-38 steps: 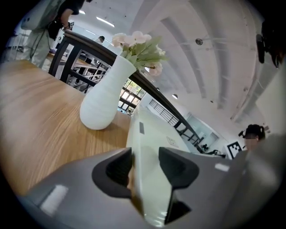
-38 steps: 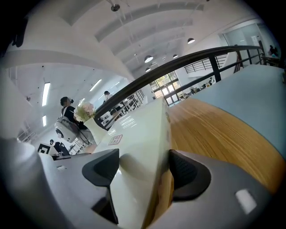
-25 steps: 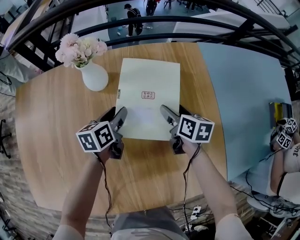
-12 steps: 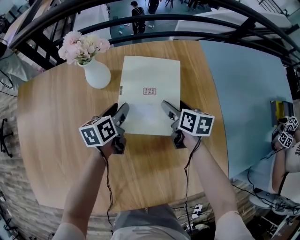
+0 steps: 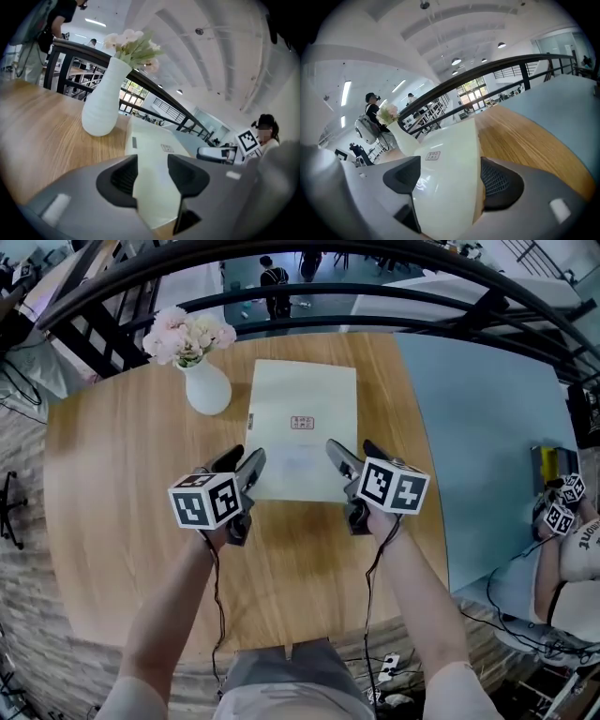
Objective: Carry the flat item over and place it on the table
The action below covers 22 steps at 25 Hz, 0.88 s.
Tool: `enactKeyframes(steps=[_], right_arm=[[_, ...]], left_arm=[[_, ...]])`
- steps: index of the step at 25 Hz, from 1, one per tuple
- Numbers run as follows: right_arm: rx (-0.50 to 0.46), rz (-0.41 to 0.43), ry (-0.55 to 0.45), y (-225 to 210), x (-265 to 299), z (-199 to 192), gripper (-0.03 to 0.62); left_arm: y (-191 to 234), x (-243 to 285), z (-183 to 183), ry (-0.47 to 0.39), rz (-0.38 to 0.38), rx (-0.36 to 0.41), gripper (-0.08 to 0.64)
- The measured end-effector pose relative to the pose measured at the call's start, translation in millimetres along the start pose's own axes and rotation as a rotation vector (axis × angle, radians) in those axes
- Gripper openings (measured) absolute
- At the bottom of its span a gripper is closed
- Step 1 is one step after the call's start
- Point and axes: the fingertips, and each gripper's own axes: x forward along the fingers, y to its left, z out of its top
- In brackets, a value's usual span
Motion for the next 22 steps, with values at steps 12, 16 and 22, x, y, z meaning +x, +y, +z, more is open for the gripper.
enactKeyframes(steps=[12, 16, 22], right_arm=[[-0.11, 0.105, -0.178, 89.6, -106.6, 62.2, 0.246], [-0.12, 0.129, -0.254, 121.8, -151.9, 80.0, 0.223], [-0.18, 0.147, -0.409, 174.1, -235.8, 104.1, 0.151]], left_arm=[[-76.4, -101.8, 77.2, -0.174, 0.031, 0.202, 0.075], [-105.0, -144.1, 95.9, -0.235, 0.041, 0.256, 0.063], [-151.6, -208.1, 112.3, -0.321, 0.014, 0.282, 0.041]])
